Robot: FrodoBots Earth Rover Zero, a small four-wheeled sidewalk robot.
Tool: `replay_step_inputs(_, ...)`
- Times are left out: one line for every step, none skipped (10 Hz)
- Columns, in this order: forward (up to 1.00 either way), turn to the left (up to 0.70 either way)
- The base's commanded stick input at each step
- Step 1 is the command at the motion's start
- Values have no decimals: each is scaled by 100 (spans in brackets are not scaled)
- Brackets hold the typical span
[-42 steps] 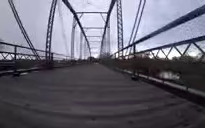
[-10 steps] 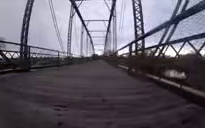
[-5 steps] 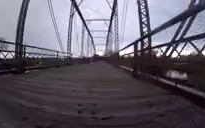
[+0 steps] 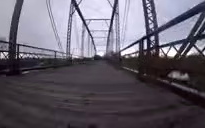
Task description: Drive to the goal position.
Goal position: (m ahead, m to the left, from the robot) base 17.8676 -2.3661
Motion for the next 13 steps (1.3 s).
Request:
replay_step_inputs(100,0)
replay_step_inputs(100,0)
replay_step_inputs(100,0)
replay_step_inputs(100,0)
replay_step_inputs(100,0)
replay_step_inputs(100,0)
replay_step_inputs(100,0)
replay_step_inputs(100,0)
replay_step_inputs(100,1)
replay_step_inputs(100,2)
replay_step_inputs(100,2)
replay_step_inputs(100,1)
replay_step_inputs(100,0)
